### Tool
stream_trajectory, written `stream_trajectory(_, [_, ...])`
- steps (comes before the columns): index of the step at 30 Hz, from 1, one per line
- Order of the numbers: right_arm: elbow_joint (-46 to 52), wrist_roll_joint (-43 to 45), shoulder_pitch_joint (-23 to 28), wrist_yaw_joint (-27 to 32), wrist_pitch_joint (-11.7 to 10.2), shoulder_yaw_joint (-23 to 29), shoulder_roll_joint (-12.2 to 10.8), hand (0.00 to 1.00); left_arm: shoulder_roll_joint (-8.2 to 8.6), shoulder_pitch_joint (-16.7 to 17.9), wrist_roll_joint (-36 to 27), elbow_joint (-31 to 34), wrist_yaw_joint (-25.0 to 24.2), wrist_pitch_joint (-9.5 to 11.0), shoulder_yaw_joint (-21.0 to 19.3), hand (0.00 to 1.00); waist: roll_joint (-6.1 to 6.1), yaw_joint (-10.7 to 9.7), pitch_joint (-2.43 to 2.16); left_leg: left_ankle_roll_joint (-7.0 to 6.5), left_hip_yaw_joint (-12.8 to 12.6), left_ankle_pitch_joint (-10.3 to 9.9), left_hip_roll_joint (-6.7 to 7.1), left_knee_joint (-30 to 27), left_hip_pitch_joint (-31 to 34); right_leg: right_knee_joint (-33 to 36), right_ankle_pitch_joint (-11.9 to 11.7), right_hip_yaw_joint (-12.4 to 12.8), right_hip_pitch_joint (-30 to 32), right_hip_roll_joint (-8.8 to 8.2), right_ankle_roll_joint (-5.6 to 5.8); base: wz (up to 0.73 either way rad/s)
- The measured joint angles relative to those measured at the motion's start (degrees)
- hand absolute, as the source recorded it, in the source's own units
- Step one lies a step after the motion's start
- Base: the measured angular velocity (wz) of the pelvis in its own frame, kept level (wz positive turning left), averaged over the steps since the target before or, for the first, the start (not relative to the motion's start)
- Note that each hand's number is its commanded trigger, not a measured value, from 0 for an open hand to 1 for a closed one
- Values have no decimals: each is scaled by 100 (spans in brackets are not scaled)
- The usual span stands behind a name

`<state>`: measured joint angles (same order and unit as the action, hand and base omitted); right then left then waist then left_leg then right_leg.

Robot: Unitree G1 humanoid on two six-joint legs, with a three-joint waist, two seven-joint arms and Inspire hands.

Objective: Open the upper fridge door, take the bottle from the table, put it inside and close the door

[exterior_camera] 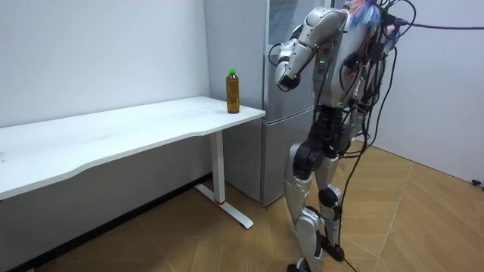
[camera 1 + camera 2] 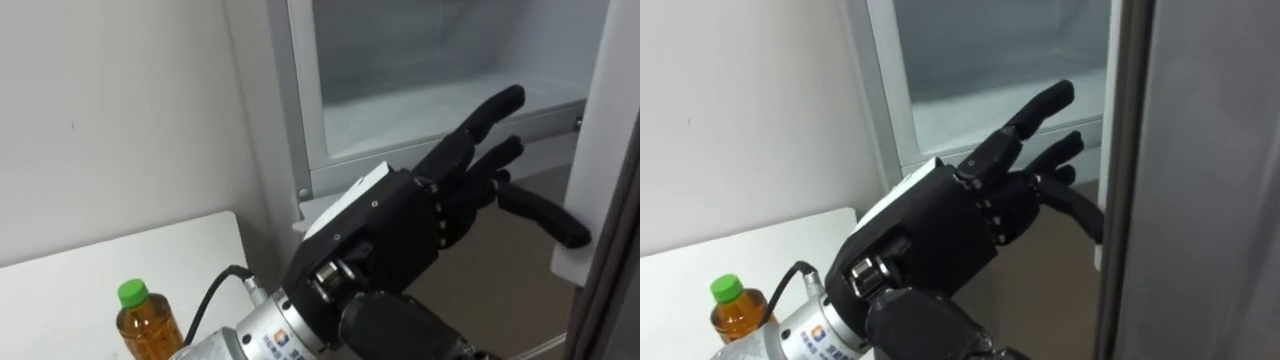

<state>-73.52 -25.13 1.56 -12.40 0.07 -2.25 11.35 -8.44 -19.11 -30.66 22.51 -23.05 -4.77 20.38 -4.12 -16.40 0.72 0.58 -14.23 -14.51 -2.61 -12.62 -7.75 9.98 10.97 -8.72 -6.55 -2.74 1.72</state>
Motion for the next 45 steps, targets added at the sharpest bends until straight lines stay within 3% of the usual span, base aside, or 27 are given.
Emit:
stream_trajectory(9, [-3,43,-18,-42,-23,129,-20,0,12,-3,-5,0,-41,3,29,0,25,-226,17,0,-158,0,-5,90,0,-13,-19,114,103,15,8,-7])
stream_trajectory(17, [18,37,-3,-40,-73,127,-28,0,24,-3,-14,-15,37,66,166,0,14,-241,21,3,-330,-2,-62,97,0,-20,-43,303,190,84,-19,-13])
stream_trajectory(24, [52,14,-16,-40,-80,119,32,0,108,-96,-116,-248,23,106,283,0,-142,-257,40,3,-448,-2,-87,92,33,-17,-56,396,281,112,-40,-9])
stream_trajectory(36, [59,-173,21,-35,-127,111,55,0,122,-203,-104,-459,-41,98,444,0,-239,-365,30,3,-623,-2,-98,92,17,14,-64,543,357,128,-45,-7])
stream_trajectory(45, [53,-353,31,-31,-118,81,55,0,165,-455,-98,-710,-102,42,488,0,-245,-395,29,3,-650,-2,-112,90,15,18,-72,552,371,142,-58,0])
